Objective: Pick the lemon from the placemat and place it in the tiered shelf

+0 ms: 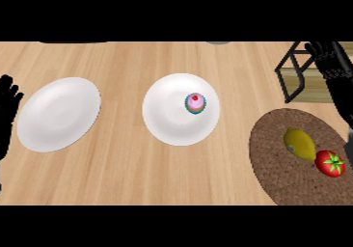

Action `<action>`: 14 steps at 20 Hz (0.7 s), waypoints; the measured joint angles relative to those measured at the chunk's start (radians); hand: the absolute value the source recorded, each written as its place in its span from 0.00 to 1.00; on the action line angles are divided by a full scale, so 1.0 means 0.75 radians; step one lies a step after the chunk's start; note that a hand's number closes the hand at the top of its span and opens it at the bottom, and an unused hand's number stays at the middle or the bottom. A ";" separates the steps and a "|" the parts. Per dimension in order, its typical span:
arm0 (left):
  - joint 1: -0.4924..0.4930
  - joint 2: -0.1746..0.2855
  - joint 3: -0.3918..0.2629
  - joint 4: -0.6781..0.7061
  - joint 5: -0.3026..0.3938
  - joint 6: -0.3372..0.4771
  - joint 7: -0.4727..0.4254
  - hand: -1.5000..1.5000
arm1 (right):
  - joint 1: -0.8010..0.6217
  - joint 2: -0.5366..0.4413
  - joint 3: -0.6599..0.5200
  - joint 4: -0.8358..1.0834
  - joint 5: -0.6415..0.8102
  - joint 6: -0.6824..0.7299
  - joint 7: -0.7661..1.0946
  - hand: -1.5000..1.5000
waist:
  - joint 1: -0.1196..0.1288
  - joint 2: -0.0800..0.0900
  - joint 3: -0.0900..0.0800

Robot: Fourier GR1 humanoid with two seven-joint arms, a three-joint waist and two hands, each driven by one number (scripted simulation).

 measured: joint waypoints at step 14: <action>0.013 -0.224 -0.153 -0.163 -0.069 0.082 -0.007 0.50 | 0.032 -0.057 -0.143 0.430 -0.563 0.685 0.046 0.00 | 0.032 0.003 -0.002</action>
